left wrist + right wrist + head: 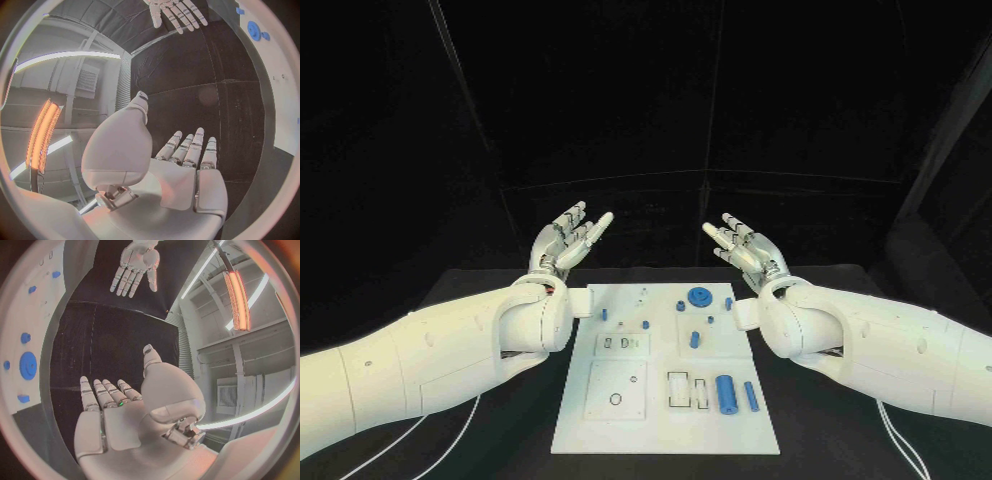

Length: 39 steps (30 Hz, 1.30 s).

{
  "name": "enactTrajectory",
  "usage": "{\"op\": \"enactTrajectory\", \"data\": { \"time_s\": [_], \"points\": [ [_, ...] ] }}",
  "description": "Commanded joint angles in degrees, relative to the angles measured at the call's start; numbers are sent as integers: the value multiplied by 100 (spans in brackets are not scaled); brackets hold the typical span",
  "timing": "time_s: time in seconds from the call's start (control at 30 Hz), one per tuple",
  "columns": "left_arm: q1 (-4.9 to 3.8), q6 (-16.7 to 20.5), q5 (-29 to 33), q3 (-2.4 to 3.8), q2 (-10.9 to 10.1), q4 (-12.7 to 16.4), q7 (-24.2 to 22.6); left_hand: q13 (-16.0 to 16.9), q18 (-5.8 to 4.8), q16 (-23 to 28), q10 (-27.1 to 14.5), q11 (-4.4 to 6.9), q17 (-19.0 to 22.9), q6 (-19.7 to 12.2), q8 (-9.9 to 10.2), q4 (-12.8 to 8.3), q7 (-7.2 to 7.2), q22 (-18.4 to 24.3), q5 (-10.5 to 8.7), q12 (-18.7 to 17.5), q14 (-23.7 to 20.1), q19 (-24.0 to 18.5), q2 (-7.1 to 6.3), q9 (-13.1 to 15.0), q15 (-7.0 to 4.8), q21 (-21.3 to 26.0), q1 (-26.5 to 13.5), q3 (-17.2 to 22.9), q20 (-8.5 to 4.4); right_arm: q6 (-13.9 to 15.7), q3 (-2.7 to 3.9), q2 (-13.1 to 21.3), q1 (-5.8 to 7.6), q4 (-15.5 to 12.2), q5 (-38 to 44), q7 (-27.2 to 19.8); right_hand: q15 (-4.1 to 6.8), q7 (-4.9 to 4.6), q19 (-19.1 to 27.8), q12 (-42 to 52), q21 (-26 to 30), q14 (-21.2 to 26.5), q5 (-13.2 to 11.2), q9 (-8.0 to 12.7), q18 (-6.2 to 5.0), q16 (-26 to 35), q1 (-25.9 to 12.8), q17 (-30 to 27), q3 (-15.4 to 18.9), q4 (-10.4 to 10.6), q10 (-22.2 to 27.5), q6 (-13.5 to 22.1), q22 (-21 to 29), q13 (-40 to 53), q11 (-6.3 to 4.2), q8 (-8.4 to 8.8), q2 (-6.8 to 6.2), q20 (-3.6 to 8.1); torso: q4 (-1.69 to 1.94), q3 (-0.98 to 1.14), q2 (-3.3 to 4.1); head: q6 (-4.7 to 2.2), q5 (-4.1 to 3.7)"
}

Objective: Assemble the parts on the task board

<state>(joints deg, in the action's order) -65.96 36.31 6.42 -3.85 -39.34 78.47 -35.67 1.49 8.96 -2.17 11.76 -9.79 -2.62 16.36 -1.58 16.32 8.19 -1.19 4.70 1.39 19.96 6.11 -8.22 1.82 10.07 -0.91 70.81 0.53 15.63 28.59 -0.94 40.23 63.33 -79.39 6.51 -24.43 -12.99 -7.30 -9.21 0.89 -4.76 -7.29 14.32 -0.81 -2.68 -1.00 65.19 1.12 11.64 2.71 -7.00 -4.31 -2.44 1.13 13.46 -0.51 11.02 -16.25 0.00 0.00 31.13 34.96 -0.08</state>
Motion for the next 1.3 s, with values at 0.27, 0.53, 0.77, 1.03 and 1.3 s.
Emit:
{"op": "enactTrajectory", "data": {
  "time_s": [0.27,0.53,0.77,1.03,1.3],
  "points": [
    [-10,-292,162,2,6,-3,-316,30,96,-87,240,-135,-49,199,-53,76,465,-29,28,41,309,87,45,27,76,-70,239,36,103,-1566,-24,-144,118,340,804,457,26,-917,-2482,596,-1541,-3241,-371,-261,-533,-737,1584,265,-380,-1248,-2939,-2061,-631,247,92,-492,-22,-28,1,-1,0,0,0],
    [-32,-728,150,0,-365,202,-202,84,-19,-289,850,-315,-152,662,-117,48,618,-139,-10,120,1070,603,204,68,205,-278,556,131,121,-582,-20,18,222,623,3259,331,425,-704,-3452,763,-2160,-4907,-245,-359,-787,-975,1603,260,-651,-1745,-4629,-4109,-828,246,-221,-812,-20,146,-8,8,147,-15,-54],
    [-44,-885,92,0,-622,598,-221,273,141,-1210,3512,-270,-459,2381,-492,-161,673,-662,-50,858,3276,3272,462,210,0,-1423,940,206,88,-572,-18,66,472,625,4541,684,791,-525,-3979,578,-2954,-6068,-181,-306,-779,-1056,1487,312,-821,-1936,-5432,-4867,-1207,244,-450,-735,-113,511,-10,11,356,-86,-55],
    [-72,-967,8,0,-864,1069,-169,228,165,-1323,3921,-165,-447,3144,-658,-416,595,-661,-53,959,3613,3657,609,223,-106,-1546,1027,113,11,-866,-15,78,727,591,5919,1286,1069,-353,-4224,449,-3827,-6989,-126,-299,-783,-1237,1465,490,-964,-1936,-6041,-5263,-1699,251,-681,-671,-275,787,16,-13,565,-114,-90],
    [-87,-989,-51,1,-1010,1435,-155,235,167,-1362,4233,-93,-429,3434,-697,-562,542,-632,-49,1010,3799,3843,717,210,-174,-1580,1018,37,-49,-1353,-13,27,844,407,7574,2066,1268,-270,-4578,315,-4594,-7909,102,-294,-790,-1759,1280,937,-1043,-1930,-6291,-5370,-2121,273,-804,-507,-507,969,77,-23,797,-164,-147]
  ]
}}
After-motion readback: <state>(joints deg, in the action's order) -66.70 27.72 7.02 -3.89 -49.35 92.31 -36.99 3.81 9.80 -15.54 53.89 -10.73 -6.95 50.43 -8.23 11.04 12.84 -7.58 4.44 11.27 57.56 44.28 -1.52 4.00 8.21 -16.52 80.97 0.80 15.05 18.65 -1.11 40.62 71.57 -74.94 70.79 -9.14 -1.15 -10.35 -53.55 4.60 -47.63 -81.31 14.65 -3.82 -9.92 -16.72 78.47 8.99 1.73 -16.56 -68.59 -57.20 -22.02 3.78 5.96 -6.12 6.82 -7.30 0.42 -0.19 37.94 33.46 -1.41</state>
